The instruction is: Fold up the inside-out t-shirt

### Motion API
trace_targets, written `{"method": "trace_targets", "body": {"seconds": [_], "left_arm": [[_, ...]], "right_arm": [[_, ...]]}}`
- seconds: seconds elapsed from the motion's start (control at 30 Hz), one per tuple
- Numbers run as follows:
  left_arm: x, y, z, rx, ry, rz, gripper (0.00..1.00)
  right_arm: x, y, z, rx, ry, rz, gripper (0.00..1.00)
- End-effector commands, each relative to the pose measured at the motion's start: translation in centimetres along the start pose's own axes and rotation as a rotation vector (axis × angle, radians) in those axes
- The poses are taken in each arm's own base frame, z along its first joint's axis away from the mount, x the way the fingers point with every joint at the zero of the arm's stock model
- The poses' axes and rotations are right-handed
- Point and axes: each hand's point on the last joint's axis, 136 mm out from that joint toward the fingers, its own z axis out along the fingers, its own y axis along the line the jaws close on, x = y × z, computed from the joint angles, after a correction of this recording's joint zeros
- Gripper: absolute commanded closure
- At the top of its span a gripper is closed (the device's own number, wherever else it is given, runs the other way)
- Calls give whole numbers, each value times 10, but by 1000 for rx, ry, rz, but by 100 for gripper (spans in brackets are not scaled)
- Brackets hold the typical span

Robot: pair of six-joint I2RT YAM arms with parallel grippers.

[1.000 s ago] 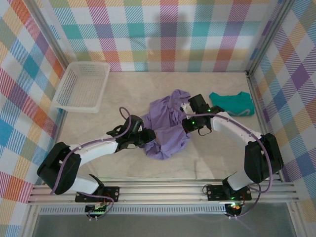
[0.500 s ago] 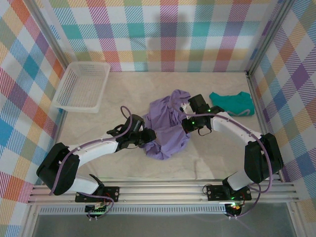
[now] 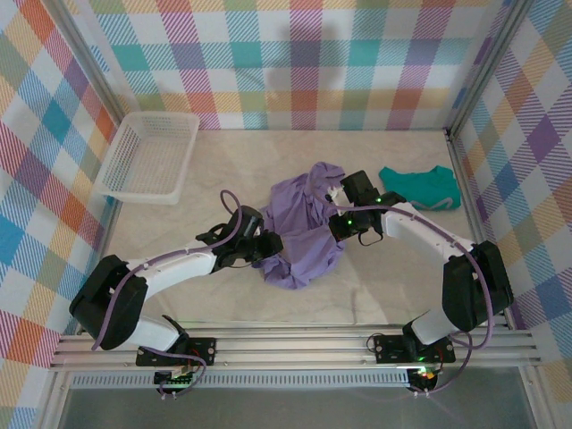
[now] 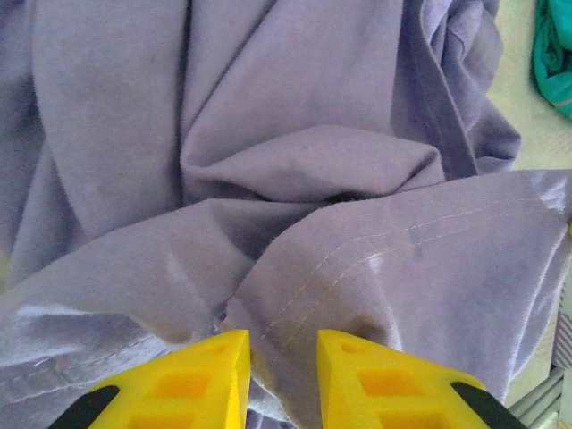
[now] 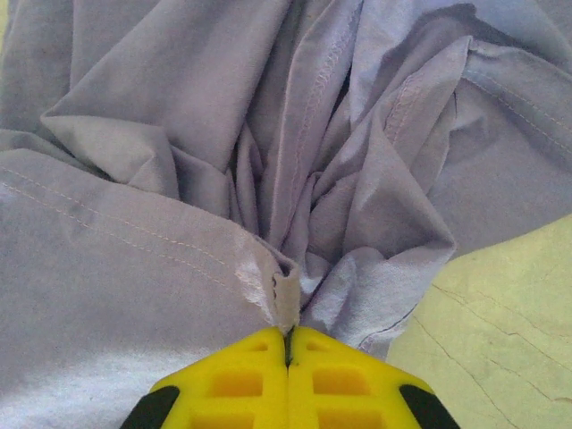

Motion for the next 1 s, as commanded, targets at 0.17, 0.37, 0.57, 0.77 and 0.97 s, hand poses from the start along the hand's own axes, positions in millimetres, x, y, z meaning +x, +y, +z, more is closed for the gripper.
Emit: {"method": "trace_targets", "body": {"seconds": [0.17, 0.37, 0.57, 0.77, 0.97], "left_arm": [[2, 4, 2, -40, 2, 30, 73], [3, 0, 9, -19, 18, 23, 74], [2, -6, 10, 7, 20, 24, 76], [5, -8, 12, 25, 32, 20, 83], [6, -7, 12, 31, 34, 15, 96]], "right_arm": [[-2, 2, -2, -17, -12, 3, 100], [-1, 2, -2, -16, -8, 4, 100], [0, 2, -2, -16, -9, 5, 100], [-2, 2, -3, -13, -13, 4, 100], [-4, 1, -6, -10, -24, 2, 100]]}}
